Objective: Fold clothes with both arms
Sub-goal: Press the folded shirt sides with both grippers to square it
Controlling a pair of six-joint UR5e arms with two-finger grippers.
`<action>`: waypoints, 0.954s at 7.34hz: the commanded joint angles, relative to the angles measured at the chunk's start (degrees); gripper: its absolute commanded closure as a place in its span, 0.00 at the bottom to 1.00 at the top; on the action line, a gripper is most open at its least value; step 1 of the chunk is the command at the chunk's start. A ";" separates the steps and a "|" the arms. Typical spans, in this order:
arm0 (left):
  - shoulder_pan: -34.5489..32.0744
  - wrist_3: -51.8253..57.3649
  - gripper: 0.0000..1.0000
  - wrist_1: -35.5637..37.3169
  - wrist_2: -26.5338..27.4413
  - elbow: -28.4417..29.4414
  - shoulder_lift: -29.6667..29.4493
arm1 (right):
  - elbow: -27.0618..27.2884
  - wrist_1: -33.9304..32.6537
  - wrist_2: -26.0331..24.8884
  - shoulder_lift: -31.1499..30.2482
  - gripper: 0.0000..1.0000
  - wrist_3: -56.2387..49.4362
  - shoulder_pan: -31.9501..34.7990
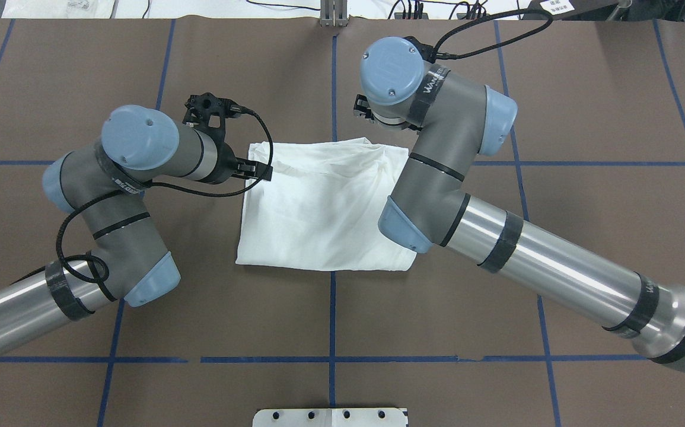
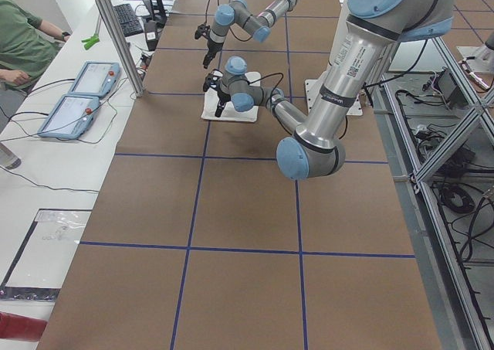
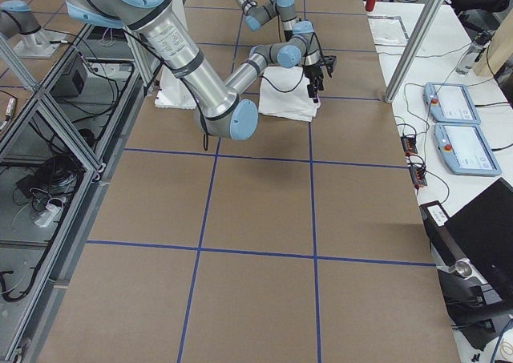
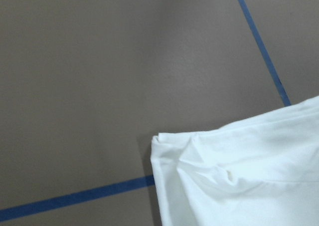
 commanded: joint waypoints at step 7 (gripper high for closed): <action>-7.37 -2.61 0.00 1.00 11.26 19.08 -10.34 | 3.87 2.27 1.25 -4.14 0.00 -1.19 0.29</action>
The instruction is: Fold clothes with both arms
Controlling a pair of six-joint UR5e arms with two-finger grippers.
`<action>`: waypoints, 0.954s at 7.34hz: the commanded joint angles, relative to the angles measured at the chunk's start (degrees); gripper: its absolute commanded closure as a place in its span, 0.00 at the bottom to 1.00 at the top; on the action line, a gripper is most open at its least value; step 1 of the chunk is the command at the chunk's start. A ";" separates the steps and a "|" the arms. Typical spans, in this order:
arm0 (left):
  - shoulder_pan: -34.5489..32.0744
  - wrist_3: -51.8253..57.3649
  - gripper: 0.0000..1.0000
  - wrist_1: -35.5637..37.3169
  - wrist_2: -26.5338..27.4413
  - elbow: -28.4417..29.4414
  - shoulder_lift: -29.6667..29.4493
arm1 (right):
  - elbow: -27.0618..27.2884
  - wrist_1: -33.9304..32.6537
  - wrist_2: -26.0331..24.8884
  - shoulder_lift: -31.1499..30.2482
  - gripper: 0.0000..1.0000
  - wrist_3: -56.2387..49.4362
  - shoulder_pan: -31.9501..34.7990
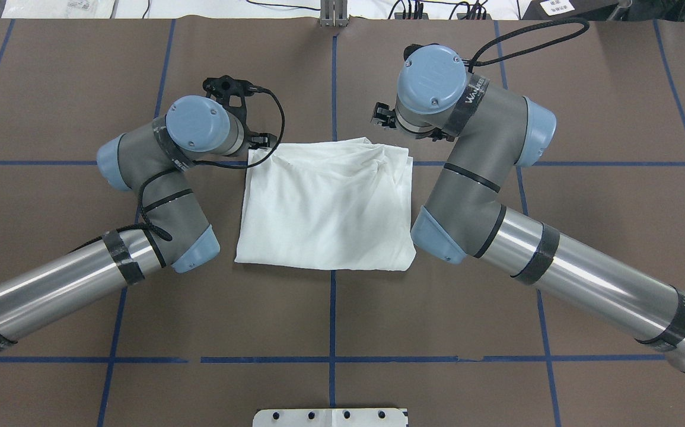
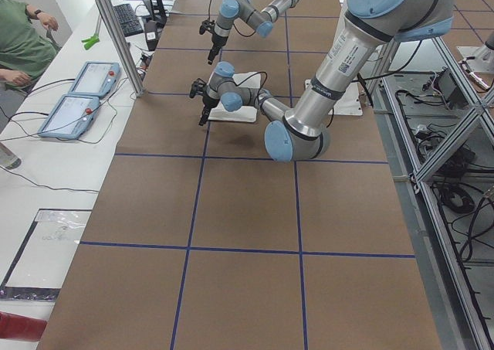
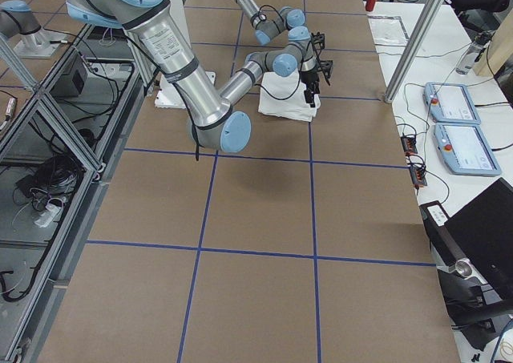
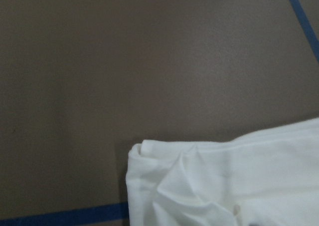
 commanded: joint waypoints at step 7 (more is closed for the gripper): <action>-18.09 34.43 0.00 22.51 -20.65 -34.34 14.68 | 14.29 -6.81 25.24 -14.05 0.00 -26.35 16.73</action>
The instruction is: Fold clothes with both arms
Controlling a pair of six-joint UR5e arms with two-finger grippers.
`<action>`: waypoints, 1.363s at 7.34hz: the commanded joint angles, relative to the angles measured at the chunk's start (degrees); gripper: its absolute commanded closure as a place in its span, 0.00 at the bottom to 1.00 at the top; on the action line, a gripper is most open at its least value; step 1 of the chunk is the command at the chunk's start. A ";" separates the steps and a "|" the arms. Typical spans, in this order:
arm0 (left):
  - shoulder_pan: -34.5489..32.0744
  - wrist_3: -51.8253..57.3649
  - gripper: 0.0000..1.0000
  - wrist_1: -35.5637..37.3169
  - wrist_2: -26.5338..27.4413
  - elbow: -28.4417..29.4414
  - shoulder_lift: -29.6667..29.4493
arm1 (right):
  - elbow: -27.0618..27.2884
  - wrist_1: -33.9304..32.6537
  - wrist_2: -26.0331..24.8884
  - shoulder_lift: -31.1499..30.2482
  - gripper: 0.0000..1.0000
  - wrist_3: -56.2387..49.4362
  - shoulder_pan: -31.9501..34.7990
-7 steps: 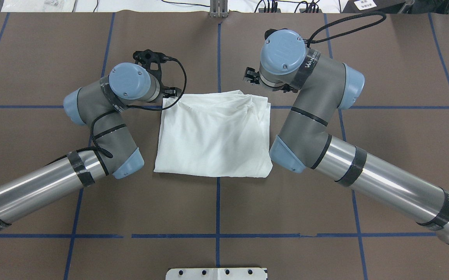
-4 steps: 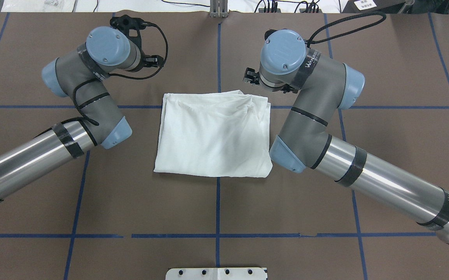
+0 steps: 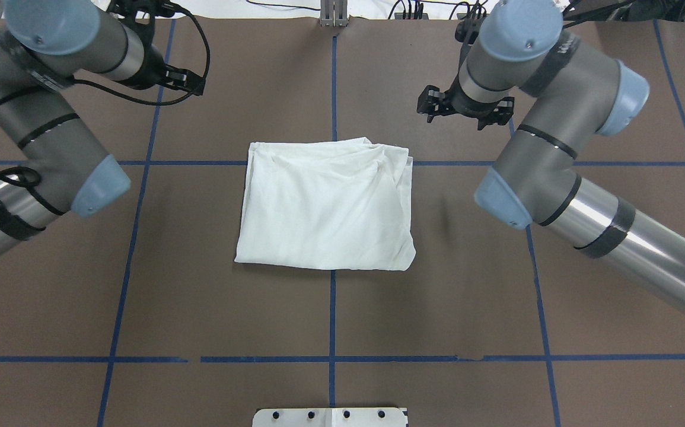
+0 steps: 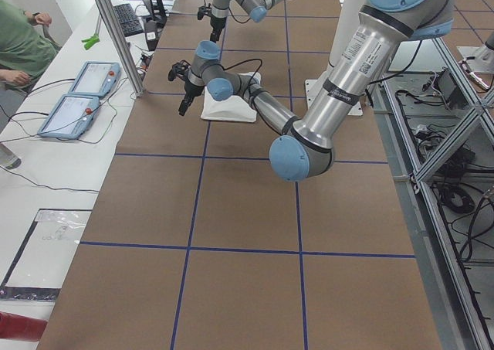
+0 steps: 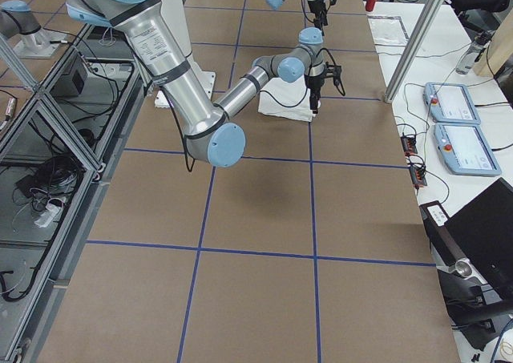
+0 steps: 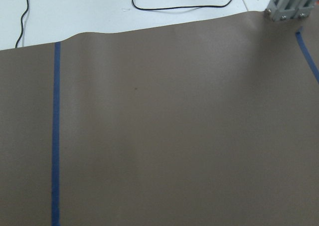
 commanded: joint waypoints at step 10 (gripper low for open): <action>-33.67 35.97 0.00 13.13 -25.08 -3.89 29.00 | 8.11 -6.72 16.08 -46.67 0.00 -68.83 38.48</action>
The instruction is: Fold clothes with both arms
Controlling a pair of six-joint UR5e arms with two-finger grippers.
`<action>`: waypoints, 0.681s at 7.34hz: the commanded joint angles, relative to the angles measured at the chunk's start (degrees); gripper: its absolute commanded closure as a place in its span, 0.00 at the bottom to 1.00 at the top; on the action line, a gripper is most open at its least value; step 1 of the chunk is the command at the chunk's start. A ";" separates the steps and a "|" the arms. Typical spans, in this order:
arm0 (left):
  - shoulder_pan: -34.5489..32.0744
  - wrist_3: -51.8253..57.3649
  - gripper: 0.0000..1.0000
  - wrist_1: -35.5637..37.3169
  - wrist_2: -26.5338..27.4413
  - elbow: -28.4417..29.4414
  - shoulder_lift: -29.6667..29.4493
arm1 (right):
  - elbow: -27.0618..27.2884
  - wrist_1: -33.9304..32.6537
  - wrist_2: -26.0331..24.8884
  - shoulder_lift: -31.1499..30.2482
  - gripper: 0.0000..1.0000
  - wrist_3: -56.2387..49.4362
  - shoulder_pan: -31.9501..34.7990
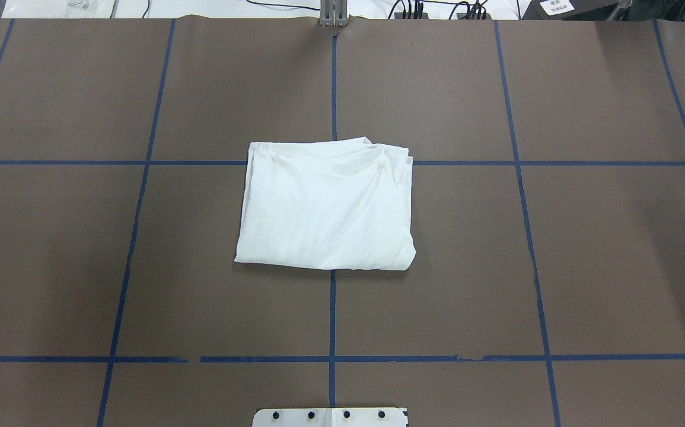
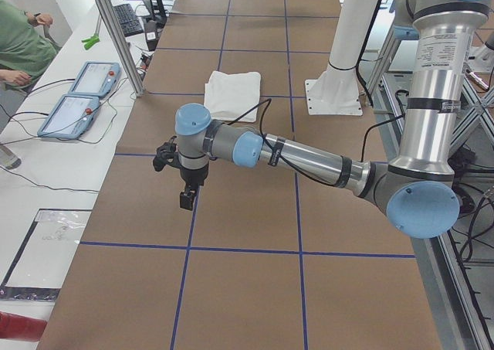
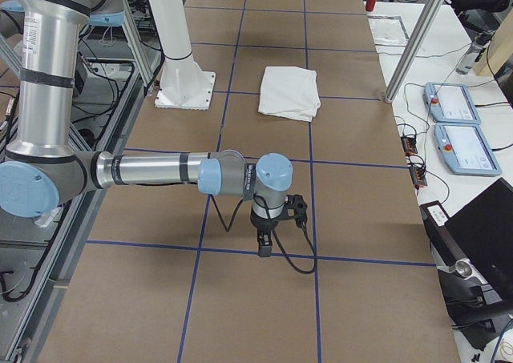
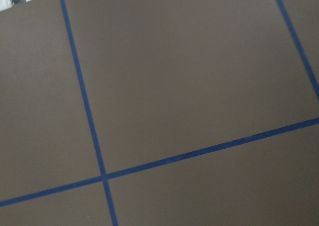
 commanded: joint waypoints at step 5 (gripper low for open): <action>-3.30 7.27 0.00 -0.16 -4.08 0.48 7.15 | 0.85 4.08 3.70 -1.75 0.00 0.05 1.54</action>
